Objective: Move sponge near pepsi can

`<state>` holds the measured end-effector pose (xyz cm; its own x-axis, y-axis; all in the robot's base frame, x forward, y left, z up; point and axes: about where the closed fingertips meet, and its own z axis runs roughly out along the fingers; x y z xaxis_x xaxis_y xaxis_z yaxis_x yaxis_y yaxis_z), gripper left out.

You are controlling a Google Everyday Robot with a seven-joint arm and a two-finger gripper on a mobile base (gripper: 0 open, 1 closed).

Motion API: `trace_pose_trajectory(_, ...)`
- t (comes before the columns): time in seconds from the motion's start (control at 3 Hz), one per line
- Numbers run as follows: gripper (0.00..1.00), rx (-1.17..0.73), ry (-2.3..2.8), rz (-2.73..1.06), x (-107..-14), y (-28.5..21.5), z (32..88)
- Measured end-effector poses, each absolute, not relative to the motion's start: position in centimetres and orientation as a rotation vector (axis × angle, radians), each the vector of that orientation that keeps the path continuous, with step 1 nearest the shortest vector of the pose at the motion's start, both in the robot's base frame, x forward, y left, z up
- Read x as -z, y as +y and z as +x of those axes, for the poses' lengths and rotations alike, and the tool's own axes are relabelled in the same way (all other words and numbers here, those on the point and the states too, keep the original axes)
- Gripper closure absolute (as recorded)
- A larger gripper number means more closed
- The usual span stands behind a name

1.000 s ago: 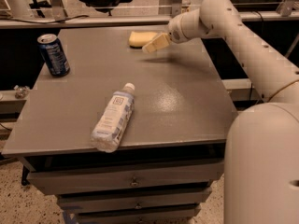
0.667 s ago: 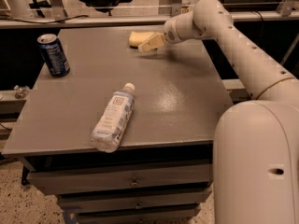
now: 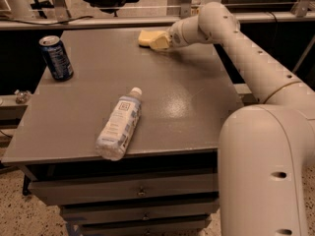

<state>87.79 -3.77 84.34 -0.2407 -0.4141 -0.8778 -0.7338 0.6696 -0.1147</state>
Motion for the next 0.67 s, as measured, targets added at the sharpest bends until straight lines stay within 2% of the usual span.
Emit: trace_pose_trajectory(0.67,0.87,-0.412,1.870,-0.892,-84.37,-3.49,87.52)
